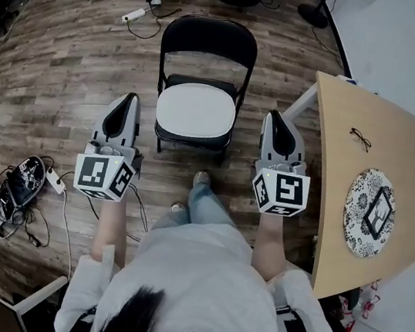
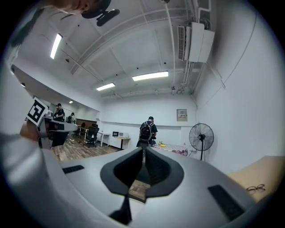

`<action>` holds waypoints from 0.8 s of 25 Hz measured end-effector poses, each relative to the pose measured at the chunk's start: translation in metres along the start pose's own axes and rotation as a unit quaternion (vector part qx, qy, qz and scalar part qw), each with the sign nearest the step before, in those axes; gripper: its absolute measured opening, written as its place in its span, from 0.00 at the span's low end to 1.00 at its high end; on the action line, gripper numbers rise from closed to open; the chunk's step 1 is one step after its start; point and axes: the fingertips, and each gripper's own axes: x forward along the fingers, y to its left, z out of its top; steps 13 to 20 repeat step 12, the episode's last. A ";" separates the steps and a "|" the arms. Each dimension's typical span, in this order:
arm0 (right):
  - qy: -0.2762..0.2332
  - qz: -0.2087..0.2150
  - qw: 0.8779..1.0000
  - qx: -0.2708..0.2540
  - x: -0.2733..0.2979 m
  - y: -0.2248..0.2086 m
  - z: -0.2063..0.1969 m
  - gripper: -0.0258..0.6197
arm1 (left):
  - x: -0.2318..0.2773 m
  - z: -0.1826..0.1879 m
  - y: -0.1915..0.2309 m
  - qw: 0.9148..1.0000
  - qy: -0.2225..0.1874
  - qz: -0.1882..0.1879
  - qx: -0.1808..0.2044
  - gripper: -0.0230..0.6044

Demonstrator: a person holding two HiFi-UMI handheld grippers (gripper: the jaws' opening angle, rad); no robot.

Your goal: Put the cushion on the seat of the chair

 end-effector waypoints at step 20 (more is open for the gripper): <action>-0.011 -0.001 1.000 0.001 -0.006 0.007 0.009 0.08 | -0.007 0.003 -0.003 1.000 -0.002 -0.010 0.000 0.06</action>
